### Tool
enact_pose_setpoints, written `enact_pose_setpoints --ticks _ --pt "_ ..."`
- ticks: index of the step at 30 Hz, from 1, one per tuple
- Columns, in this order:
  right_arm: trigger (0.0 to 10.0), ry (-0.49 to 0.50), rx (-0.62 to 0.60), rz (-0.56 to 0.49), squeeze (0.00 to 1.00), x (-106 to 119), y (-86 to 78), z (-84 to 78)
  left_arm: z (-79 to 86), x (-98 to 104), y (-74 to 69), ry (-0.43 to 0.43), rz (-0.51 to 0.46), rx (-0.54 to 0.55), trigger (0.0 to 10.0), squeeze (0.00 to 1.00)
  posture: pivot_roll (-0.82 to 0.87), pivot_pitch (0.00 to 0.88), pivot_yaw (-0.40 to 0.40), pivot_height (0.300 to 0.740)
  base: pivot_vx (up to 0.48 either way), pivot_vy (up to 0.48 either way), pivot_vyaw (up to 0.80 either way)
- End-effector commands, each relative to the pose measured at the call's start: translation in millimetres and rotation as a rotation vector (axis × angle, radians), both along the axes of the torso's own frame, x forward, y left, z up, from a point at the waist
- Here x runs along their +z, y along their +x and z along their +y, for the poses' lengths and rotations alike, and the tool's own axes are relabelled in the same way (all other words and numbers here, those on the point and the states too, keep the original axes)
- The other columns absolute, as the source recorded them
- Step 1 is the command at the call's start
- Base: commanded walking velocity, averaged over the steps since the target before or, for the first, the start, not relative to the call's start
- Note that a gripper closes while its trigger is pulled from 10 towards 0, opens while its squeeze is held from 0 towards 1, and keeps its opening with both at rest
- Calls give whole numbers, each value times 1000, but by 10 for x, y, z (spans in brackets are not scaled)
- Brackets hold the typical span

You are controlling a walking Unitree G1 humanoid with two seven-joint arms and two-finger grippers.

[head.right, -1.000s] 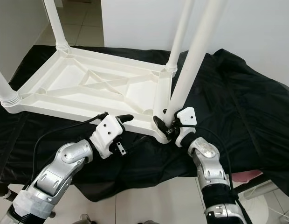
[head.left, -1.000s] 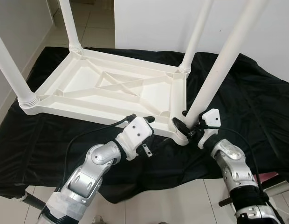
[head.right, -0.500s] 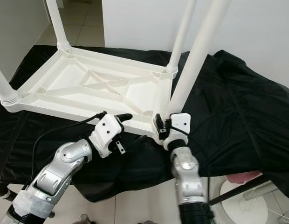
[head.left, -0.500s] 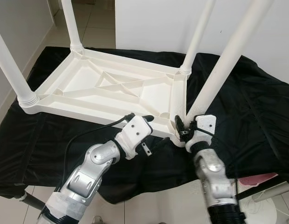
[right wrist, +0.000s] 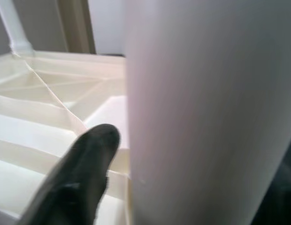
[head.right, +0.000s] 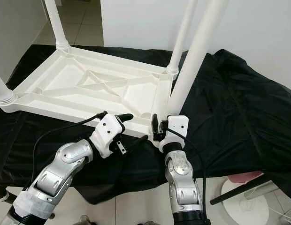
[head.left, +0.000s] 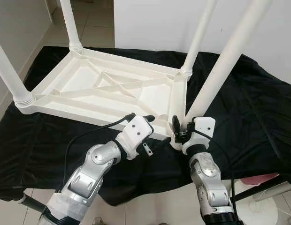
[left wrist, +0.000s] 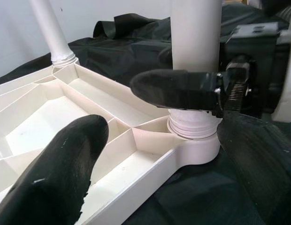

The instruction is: Building children table

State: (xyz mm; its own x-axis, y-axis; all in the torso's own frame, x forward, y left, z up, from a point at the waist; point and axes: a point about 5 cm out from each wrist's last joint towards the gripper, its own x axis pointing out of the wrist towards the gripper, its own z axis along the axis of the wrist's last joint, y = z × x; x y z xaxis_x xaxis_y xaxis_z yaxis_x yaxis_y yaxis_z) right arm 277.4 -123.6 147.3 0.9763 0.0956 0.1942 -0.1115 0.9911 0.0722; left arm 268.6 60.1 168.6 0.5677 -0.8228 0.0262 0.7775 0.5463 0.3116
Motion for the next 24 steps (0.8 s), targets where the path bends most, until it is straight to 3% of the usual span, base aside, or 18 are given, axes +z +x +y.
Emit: enact_pose_setpoints --ticks 1,11,13,14,24 --pt "10000 -17 15 -12 1000 -2 -41 -92 3 -15 14 8 8 19 10000 0 -12 75 -94 740 0 0 0" --pt "10000 -69 145 -24 1000 34 -62 -339 14 -25 -15 5 13 21 10000 0 -11 79 -98 740 0 0 0" --pt "10000 -70 162 -23 949 34 -64 -349 23 -26 -14 6 13 23 10000 0 -10 79 -95 740 0 0 0" --pt "10000 -76 209 -21 0 33 -64 -371 43 -22 -7 5 13 31 10000 0 -10 80 -97 740 0 0 0" --pt "10000 -120 425 0 0 -5 4 -489 90 -27 -41 20 16 28 10000 0 -5 81 -93 740 0 0 0"
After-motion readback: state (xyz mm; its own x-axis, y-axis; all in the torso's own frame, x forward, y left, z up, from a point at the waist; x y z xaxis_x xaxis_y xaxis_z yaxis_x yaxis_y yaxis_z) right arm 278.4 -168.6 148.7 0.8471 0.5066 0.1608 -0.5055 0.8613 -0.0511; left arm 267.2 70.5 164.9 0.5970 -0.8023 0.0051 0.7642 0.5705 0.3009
